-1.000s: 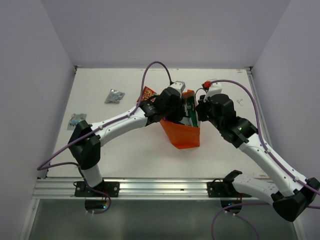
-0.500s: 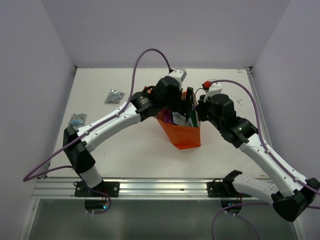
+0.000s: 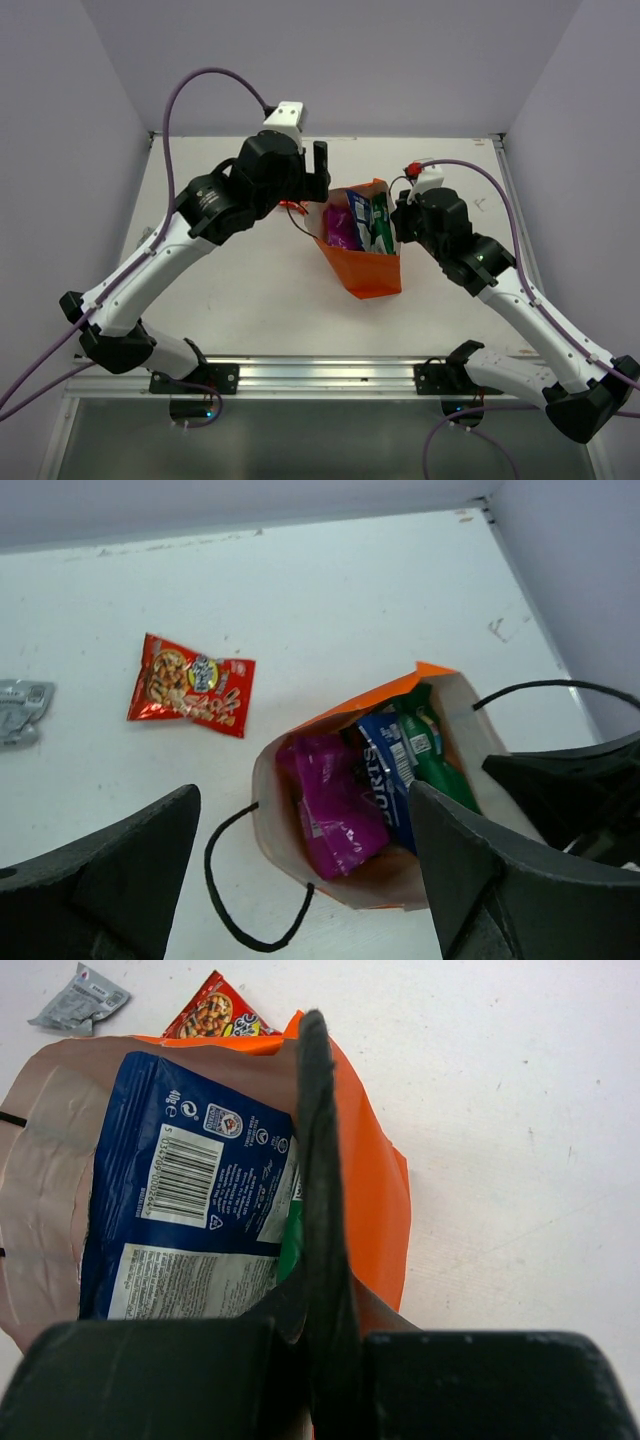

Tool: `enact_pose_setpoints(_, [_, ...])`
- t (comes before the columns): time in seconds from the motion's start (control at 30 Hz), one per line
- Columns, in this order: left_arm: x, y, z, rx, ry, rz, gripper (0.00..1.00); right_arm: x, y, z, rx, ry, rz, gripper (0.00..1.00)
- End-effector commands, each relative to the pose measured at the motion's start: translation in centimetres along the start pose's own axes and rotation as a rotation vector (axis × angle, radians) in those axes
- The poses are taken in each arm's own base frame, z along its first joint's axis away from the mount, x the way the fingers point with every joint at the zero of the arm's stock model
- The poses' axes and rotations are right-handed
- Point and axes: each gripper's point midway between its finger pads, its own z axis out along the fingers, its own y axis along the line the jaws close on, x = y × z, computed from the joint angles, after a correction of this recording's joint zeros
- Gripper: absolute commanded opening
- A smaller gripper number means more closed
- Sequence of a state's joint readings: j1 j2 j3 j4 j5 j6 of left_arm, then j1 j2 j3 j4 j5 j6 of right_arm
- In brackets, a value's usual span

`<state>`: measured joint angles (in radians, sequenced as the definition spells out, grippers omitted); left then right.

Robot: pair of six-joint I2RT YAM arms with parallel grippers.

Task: Place the snacks into the paper bag
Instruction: Adjust the snack in the paper bag.

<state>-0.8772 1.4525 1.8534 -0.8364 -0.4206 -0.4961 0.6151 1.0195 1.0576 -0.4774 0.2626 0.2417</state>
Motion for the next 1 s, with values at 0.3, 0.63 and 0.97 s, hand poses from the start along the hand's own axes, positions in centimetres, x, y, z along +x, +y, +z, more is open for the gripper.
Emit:
enact_pose_setpoints(0.3, [11.1, 4.9, 6.4, -0.095, 0.321, -0.009, 0.76, -0.6, 0.6, -0.1, -0.032, -0.022, -0.001, 0.0])
enact_pose_setpoints(0.63, [14.0, 3.3, 8.0, -0.017, 0.415, -0.033, 0.0, 0.0, 0.9, 0.1, -0.047, -0.006, 0.013, 0.0])
enact_pose_setpoints(0.97, [8.5, 0.0, 8.0, 0.136, 0.416, -0.057, 0.0, -0.3, 1.2, 0.0, -0.026, 0.059, 0.08, 0.0])
